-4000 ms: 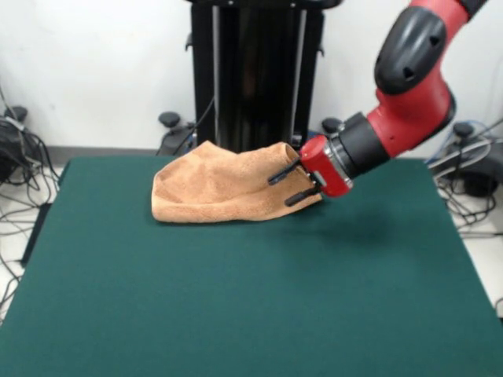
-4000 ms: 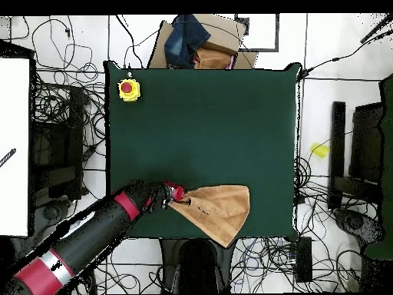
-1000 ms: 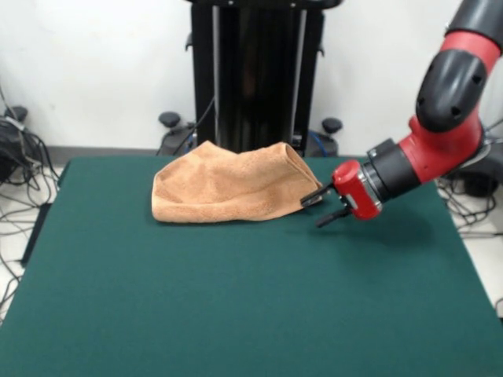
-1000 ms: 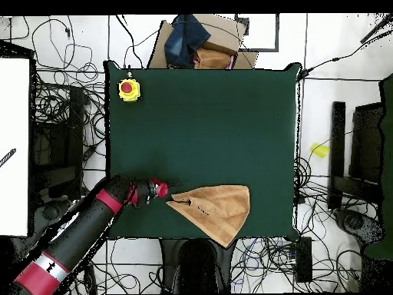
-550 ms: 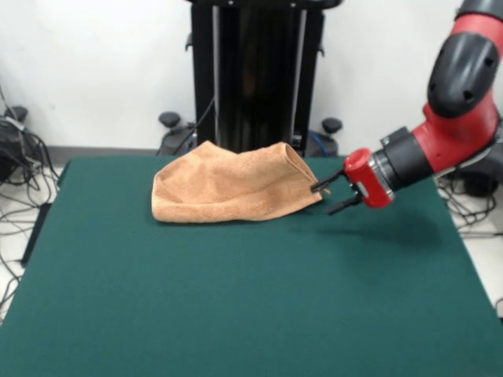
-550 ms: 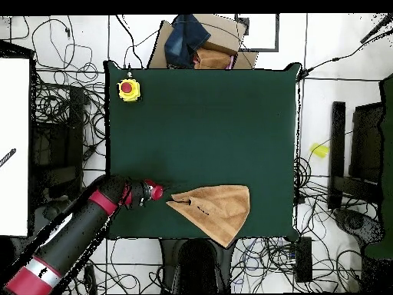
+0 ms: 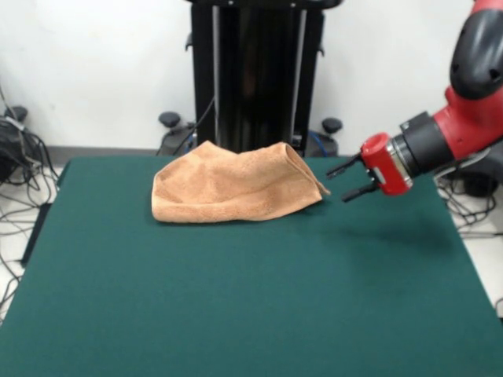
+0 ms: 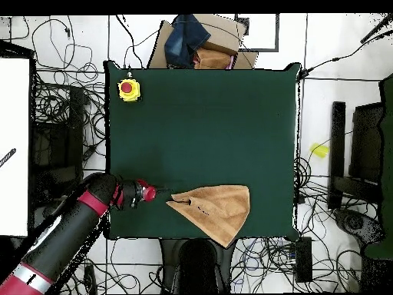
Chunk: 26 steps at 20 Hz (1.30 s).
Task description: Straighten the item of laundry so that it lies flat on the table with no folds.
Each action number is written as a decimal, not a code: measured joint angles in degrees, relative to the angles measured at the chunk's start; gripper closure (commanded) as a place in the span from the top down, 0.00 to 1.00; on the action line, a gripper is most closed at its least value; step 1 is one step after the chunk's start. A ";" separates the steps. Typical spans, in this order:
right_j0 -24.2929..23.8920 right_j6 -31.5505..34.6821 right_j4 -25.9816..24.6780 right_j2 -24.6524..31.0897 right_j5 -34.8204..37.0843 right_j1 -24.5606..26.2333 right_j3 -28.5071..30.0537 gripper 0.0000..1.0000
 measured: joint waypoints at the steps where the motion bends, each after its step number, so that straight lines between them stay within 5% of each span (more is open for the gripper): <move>1: -0.02 0.00 -0.09 0.01 0.13 0.06 0.00 1.00; 12: -0.81 0.00 -3.67 0.02 1.12 2.50 -0.02 1.00; 26: -10.06 0.00 -12.54 -2.15 5.32 1.49 -1.70 1.00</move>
